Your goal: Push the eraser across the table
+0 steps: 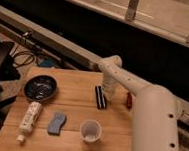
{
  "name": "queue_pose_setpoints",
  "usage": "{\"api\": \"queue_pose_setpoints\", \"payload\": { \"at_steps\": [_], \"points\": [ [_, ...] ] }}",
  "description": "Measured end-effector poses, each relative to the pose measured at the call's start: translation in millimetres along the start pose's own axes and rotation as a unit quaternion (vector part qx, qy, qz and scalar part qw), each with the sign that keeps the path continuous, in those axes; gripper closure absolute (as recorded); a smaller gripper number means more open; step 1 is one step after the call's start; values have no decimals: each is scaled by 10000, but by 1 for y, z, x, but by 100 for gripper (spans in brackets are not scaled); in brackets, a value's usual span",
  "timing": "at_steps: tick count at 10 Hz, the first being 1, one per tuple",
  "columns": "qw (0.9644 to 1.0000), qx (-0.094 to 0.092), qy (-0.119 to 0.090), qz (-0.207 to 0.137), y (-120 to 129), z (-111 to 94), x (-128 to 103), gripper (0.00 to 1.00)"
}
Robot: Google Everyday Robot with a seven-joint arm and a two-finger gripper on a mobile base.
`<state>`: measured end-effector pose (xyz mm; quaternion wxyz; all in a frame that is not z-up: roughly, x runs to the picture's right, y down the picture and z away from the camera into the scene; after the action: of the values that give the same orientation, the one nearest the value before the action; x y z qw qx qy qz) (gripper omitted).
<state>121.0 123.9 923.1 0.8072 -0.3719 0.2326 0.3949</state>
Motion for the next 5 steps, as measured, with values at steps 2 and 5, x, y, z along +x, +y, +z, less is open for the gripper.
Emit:
{"api": "queue_pose_setpoints", "payload": {
  "at_steps": [2, 5],
  "points": [
    [9998, -107, -80, -149, 11, 0, -8, 100],
    [9998, -114, -86, -147, 11, -2, -8, 100]
  ]
}}
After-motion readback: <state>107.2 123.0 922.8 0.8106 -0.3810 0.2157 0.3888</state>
